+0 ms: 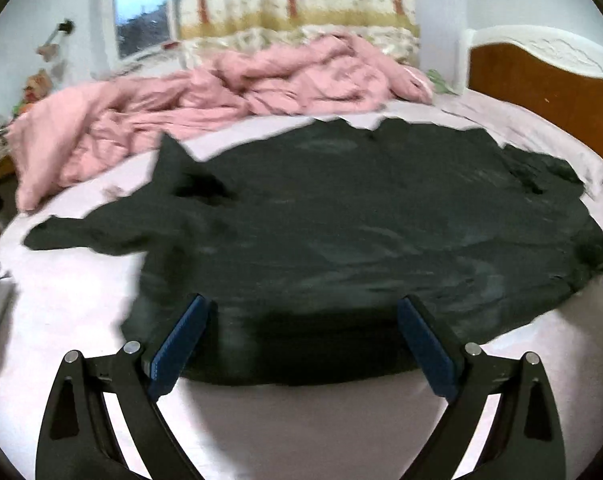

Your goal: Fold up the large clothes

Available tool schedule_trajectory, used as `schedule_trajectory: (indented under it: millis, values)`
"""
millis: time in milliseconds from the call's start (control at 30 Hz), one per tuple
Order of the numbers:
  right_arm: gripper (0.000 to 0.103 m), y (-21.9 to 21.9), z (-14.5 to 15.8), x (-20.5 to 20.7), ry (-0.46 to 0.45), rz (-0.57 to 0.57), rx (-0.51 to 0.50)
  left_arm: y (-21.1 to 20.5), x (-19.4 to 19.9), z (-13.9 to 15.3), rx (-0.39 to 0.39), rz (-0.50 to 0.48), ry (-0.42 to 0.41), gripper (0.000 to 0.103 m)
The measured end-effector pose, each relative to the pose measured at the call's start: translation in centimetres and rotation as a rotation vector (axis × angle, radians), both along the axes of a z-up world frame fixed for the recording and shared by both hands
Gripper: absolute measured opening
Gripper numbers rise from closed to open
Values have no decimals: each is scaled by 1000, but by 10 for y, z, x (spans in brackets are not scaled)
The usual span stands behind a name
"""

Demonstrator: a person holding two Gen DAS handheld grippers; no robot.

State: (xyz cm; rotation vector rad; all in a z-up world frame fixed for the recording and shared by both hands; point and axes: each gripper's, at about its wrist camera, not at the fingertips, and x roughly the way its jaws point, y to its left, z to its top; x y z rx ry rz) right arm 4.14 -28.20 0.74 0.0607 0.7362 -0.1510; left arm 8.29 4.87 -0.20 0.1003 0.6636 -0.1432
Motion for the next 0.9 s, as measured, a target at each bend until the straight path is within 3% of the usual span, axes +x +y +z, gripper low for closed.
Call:
schedule_trajectory:
  millis: [133,233,433,500,567,600,667,733,800,900]
  values:
    - [103,-35,11,-5,-33,-86,5,41,6,6,-36,104,-2,96]
    - [103,-64,9,-4,-15,-153,49,73,23,1,-103,195,61,96]
    - [101,-104,-4,-7,34,-165,194,120,41,-29,-330,260,212,95]
    - [92,-106,-11,-2,56,-141,225,124,45,-44,-432,223,283,94]
    - [79,-108,-26,8,124,-85,286,122,44,-42,-449,195,269,92]
    - [74,-107,-33,12,152,-69,305,118,43,-40,-454,168,265,88]
    - [62,-104,-35,14,143,-69,274,112,44,-42,-474,122,287,50]
    - [25,-100,-33,12,132,-56,256,108,41,-42,-474,96,296,27]
    - [14,-96,-29,7,100,-55,248,104,34,-36,-462,123,287,22]
    - [11,-84,-20,-10,76,-70,171,101,18,-19,-428,128,244,15]
